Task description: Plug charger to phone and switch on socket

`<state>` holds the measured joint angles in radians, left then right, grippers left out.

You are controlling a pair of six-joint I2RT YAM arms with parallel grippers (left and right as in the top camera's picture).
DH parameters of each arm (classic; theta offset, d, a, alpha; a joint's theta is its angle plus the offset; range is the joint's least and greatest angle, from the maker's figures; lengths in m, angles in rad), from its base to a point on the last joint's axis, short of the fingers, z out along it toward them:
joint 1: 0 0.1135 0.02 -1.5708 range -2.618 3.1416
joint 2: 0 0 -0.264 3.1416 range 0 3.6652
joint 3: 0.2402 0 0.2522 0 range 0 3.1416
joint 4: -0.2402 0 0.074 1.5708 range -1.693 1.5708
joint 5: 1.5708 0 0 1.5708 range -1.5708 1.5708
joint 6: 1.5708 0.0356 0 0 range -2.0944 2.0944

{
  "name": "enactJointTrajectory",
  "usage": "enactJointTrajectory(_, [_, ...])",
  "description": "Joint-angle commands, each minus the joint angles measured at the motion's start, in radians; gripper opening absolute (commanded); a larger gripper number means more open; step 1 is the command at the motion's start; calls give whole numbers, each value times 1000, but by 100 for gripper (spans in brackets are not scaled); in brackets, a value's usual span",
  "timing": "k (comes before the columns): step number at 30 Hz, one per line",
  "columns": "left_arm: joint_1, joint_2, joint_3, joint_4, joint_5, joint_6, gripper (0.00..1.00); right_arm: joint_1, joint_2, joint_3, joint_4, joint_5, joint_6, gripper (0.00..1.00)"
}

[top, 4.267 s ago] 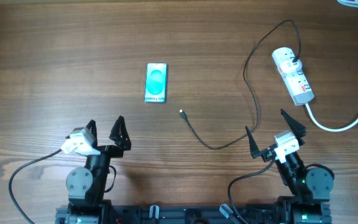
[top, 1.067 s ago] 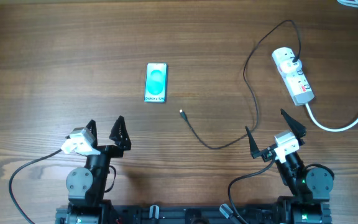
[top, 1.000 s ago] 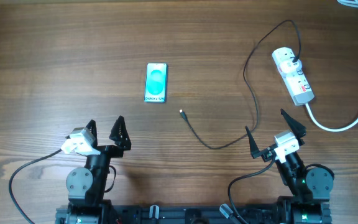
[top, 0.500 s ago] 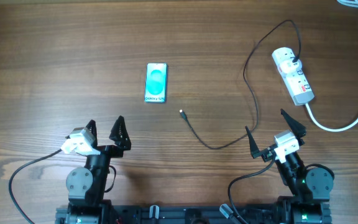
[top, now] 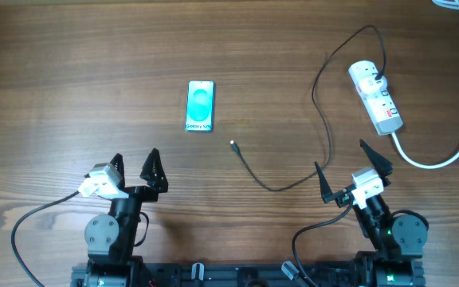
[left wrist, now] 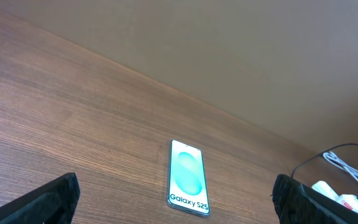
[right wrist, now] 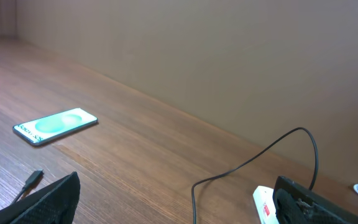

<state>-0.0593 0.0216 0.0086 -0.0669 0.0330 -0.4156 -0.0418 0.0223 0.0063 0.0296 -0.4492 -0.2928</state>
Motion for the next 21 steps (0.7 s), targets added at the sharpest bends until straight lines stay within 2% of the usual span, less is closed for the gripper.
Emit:
enactJointTrajectory(1, [-4,6,62,-8,34,15,100,-1,7,-1,3,-16,5,100])
enactJointTrajectory(5, [-4,53,209,-81,33,16,100,-1,7,-1,3,-16,5,100])
enactJointTrajectory(8, [-4,179,354,-147,34,16,100,-1,7,-1,3,-16,5,100])
enactJointTrajectory(13, [-4,578,664,-371,42,20,100,-1,7,-1,3,-16,5,100])
enactJointTrajectory(15, [-4,760,779,-478,96,20,100,-1,7,-1,3,-16,5,100])
enactJointTrajectory(17, [-4,919,838,-539,157,20,100,-1,7,-1,3,-16,5,100])
enactJointTrajectory(21, [-5,1193,845,-568,253,19,100,-1,7,-1,3,-16,5,100])
